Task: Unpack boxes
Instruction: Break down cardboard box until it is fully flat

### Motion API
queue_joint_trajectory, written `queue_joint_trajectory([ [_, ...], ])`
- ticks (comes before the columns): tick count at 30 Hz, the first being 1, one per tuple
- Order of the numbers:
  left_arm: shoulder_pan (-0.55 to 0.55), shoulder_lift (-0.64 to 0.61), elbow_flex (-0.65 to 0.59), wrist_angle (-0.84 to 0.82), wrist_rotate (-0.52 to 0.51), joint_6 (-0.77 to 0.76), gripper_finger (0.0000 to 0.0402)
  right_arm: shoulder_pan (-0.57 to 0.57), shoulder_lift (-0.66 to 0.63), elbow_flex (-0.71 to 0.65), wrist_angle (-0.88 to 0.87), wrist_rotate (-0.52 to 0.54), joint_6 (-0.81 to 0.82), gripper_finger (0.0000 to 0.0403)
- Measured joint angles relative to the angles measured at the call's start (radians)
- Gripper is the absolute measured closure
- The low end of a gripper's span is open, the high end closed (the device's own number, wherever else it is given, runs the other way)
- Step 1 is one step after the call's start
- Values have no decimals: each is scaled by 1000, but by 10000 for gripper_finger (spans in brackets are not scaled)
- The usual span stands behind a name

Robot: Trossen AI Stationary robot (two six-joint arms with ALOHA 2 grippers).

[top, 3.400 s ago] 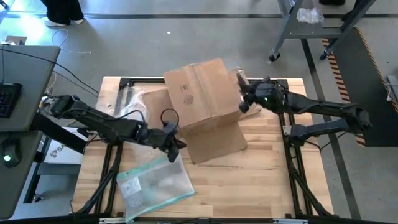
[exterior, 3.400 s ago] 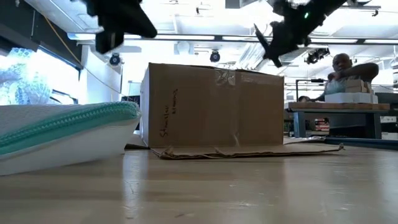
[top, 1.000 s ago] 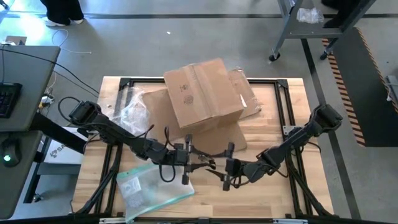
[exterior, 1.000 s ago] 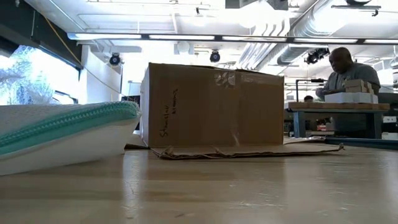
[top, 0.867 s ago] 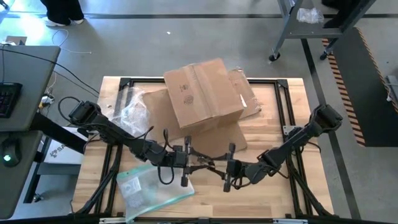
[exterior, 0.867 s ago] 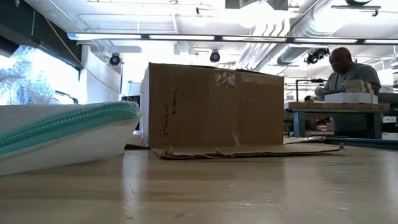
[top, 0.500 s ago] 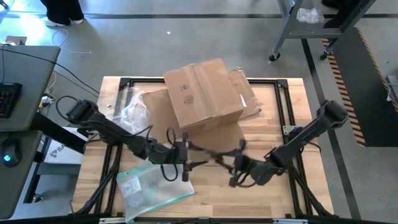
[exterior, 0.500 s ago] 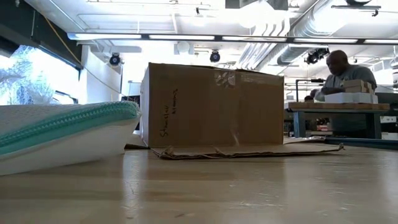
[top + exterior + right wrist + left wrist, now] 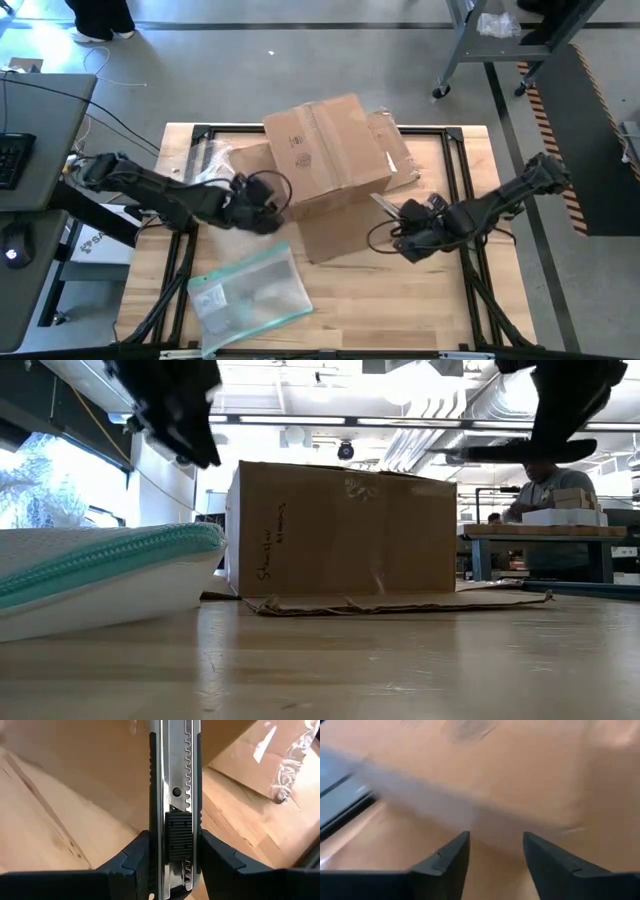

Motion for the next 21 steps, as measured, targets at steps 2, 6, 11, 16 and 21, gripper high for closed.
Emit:
queue_joint_trajectory([
  [2,42,17,-10,10,34,54,258,-16,3,0,-3,-11,-19,286],
  [6,79,67,-41,207,280,223,279,-33,2,0,-13,-44,-54,286],
  [11,16,181,-52,586,597,397,297,-28,2,0,-73,-76,-34,286],
  [16,-75,261,19,754,679,447,312,-25,2,0,-134,-106,-3,286],
  [21,-96,236,174,431,261,373,334,-39,8,1,-115,-104,0,286],
])
